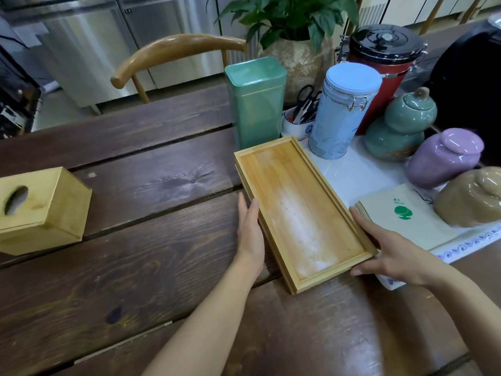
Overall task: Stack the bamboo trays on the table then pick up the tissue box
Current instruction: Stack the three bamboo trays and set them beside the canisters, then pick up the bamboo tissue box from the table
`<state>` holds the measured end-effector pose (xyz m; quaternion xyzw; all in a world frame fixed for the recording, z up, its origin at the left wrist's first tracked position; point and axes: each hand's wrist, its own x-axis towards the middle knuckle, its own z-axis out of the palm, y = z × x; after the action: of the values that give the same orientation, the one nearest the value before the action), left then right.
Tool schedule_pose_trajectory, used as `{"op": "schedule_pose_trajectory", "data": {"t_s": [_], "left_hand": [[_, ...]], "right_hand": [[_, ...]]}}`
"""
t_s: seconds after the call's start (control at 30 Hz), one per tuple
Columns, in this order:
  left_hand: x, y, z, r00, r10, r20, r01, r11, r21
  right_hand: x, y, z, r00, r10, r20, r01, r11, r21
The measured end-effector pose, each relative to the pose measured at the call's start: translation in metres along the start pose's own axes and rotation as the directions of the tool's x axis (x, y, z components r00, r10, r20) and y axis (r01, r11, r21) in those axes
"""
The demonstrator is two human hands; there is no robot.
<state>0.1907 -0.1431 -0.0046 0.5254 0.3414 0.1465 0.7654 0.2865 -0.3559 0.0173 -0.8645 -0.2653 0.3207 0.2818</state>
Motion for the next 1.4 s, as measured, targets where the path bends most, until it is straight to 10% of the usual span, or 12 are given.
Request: {"op": "schedule_pose_trajectory", "data": {"t_s": [1.03,1.4], "left_hand": [[-0.032,0.020,-0.053,0.983,0.115,-0.146,-0.096,0.987,0.129],[-0.017,0.149,-0.314,0.644,0.559,-0.521,-0.038,0.704,0.709]], "right_hand": [[-0.001,-0.084,-0.027,0.996,-0.067,0.053,0.072,0.993,-0.097],[0.111,-0.301,0.134,0.917,-0.396,-0.050,0.395,0.880,0.265]]}}
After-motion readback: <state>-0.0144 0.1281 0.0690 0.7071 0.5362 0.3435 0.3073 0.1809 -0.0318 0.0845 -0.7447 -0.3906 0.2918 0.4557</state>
